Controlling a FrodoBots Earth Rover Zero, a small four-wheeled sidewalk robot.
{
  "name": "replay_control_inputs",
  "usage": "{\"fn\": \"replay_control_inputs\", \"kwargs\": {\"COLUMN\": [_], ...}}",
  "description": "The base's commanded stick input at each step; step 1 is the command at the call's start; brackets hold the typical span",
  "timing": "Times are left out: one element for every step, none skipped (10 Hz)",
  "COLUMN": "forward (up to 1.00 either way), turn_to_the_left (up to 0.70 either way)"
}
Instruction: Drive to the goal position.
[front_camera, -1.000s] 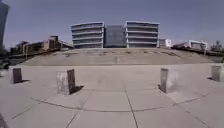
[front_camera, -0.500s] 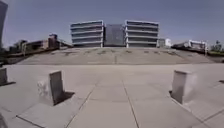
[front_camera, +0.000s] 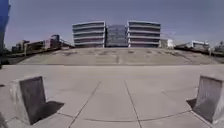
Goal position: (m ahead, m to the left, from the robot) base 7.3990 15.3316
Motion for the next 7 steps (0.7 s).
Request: {"fn": "replay_control_inputs", "kwargs": {"forward": [1.00, 1.00, 1.00, 1.00, 1.00, 1.00, 1.00], "turn_to_the_left": [0.00, 0.00, 0.00, 0.00, 0.00, 0.00, 0.00]}}
